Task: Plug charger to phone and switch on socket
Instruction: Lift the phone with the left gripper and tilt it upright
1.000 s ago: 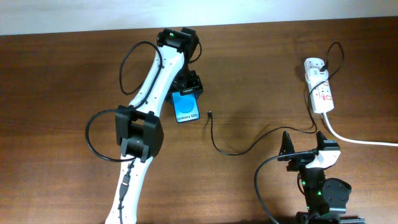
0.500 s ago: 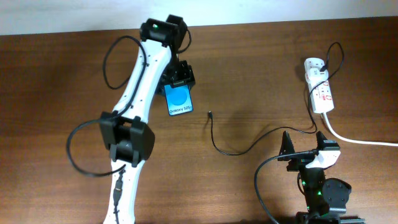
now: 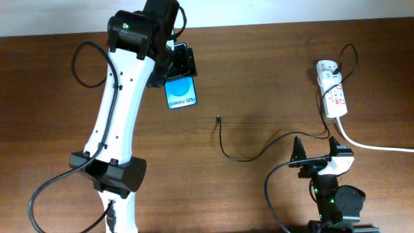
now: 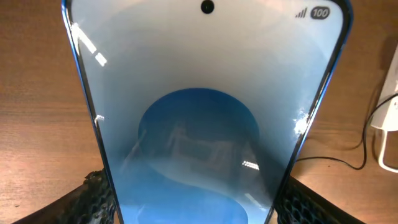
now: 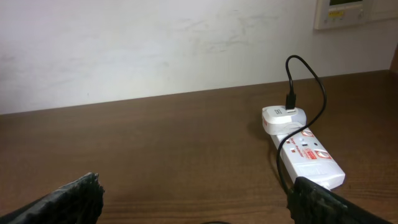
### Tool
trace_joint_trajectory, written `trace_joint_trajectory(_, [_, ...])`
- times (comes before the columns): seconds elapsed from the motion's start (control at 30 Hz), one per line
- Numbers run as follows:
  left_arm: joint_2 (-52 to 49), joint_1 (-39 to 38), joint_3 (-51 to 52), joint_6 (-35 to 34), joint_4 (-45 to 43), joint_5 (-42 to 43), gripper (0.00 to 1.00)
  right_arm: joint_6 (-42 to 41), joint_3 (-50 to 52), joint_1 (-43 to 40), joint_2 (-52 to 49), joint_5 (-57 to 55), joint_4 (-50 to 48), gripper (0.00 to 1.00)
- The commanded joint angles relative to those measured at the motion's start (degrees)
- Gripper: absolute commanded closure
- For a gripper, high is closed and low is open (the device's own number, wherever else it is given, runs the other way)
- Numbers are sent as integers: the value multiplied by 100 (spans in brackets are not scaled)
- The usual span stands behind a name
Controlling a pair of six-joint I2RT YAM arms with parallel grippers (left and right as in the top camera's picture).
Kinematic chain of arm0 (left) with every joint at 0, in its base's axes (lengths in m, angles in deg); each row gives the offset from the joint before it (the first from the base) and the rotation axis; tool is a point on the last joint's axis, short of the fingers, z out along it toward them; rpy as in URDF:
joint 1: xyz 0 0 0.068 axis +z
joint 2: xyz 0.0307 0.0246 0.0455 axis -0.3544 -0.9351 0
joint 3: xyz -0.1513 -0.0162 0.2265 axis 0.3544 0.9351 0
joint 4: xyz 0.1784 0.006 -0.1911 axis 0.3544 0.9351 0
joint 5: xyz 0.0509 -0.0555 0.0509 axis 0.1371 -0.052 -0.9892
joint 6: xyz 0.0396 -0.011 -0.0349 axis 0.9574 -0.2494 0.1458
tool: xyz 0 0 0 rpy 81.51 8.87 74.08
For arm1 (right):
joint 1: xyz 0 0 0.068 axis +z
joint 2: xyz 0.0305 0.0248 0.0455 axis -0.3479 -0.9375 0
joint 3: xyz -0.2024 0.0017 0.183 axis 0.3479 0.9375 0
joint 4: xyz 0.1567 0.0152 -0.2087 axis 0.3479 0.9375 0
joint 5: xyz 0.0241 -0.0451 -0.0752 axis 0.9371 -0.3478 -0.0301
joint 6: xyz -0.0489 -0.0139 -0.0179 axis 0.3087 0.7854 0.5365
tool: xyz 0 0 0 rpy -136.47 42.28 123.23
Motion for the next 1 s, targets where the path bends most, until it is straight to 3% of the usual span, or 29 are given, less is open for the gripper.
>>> trace_joint_trajectory(0.0, [142,-7,52,94,-20,59,59,-28,28,35,44,-33,31,1])
trace_joint_trajectory(0.33, [140,-31,1392,28,-640,68,60,-26,28,35,44,-33,31,1])
trace_joint_trajectory(0.67, [140,-31,3327,28,-1714,887,60,-28,28,35,44,-33,31,1])
trace_joint_trajectory(0.97, [140,-131,3777,46,-1779,1434,61,-26,28,35,44,-33,31,1])
